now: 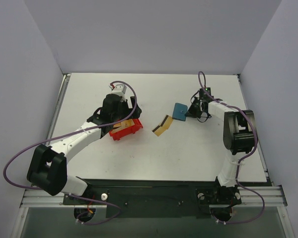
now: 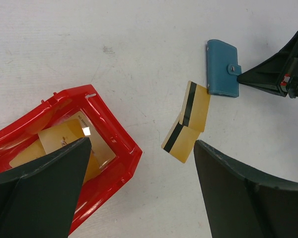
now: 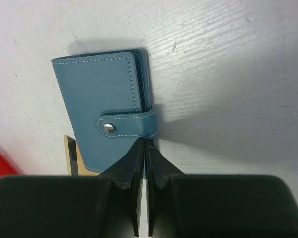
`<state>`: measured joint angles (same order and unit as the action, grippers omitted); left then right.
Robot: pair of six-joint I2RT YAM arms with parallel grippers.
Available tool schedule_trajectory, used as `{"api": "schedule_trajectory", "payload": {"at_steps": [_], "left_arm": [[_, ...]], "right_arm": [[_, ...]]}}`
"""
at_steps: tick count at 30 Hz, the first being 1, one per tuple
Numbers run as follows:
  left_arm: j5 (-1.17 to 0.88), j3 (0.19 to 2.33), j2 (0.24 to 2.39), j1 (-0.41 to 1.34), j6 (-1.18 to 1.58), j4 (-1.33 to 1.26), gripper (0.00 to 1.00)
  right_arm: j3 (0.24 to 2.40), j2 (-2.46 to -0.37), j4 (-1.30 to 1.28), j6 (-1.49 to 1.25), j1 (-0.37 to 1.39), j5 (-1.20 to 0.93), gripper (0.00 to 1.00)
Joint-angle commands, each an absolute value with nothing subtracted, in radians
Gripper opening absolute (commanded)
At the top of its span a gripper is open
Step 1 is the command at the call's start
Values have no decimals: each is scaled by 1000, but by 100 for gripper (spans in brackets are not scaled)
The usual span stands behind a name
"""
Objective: Put the credit cards into the card holder
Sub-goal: Pick up the card holder from the center of the board.
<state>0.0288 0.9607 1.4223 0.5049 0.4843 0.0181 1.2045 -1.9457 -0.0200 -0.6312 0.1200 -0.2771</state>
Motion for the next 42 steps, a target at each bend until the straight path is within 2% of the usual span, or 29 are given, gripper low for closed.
{"api": "schedule_trajectory", "payload": {"at_steps": [1,17,18,19,20,22,28,35,41,42], "left_arm": [[29,983,1413,502,469,-15,96],[-31,971,1447,499,499,-60,95],[-37,973,1450,499,500,-63,96],[-38,976,1453,499,500,-66,95],[-43,979,1456,500,502,-64,96],[-54,983,1459,500,502,-64,95],[-61,989,1459,500,491,-63,95],[-69,999,1480,500,477,-71,95],[-165,1076,1624,520,476,-176,95],[-175,1100,1646,531,472,-181,92]], "right_arm": [[1193,-1951,24,-643,114,-284,0],[989,-1689,81,-626,109,-299,0],[992,-1687,81,-621,109,-293,20],[1003,-1696,81,-617,109,-288,31],[1014,-1707,80,-606,106,-290,62],[1051,-1741,74,-594,101,-317,70],[1199,-1870,35,-586,100,-371,74],[1278,-1959,3,-588,100,-354,75],[1298,-1980,-41,-592,100,-333,75],[1296,-1980,-41,-592,100,-333,75]]}}
